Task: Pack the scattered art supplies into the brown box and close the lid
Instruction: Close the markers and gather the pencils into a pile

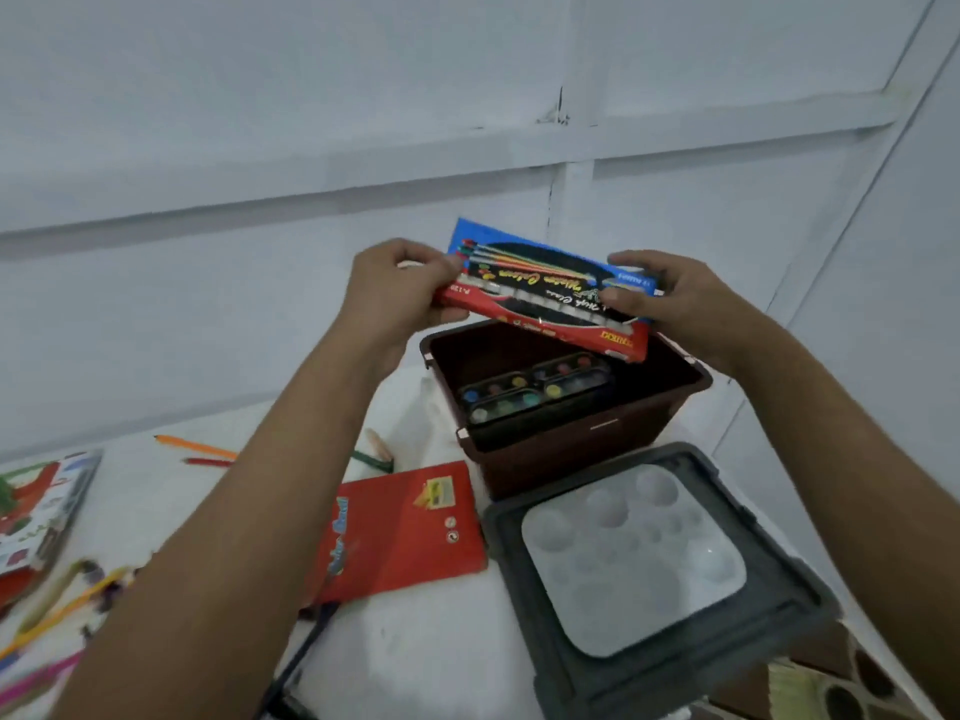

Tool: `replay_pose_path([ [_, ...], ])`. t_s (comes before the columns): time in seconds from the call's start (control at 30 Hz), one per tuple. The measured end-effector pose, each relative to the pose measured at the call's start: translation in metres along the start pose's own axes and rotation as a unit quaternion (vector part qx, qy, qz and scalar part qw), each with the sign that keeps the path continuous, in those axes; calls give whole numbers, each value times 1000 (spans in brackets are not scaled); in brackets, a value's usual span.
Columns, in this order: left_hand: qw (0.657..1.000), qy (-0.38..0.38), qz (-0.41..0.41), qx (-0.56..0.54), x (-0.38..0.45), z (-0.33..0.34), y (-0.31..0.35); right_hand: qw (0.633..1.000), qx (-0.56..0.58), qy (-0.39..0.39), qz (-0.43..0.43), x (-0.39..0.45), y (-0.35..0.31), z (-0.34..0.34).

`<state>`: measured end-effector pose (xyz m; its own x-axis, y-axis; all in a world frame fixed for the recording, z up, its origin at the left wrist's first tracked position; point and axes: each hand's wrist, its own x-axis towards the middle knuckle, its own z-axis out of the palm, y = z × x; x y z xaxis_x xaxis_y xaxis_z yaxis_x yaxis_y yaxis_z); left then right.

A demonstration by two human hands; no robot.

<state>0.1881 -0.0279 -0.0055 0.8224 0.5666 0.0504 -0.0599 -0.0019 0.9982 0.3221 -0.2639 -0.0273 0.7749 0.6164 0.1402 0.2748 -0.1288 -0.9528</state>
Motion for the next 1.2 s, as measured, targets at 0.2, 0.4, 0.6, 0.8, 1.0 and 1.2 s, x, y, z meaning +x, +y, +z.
replay_pose_path([
  [0.2, 969, -11, -105, 224, 8, 27, -46, 979, -143, -130, 67, 57, 36, -41],
  [0.4, 915, -136, -180, 335, 13, 44, -62, 929, -262, -252, 74, 84, 56, -38],
  [0.6, 841, -177, -230, 457, 21, 62, -79, 842, -428, -326, 48, 94, 78, -19],
  [0.8, 799, -196, -262, 504, 24, 71, -89, 815, -462, -349, 33, 92, 94, -12],
  [1.0, 734, -190, -184, 626, 20, 81, -94, 815, -464, -345, 34, 90, 107, -4],
  [1.2, 681, -204, -139, 689, 20, 88, -107, 776, -528, -346, 8, 79, 109, 1],
])
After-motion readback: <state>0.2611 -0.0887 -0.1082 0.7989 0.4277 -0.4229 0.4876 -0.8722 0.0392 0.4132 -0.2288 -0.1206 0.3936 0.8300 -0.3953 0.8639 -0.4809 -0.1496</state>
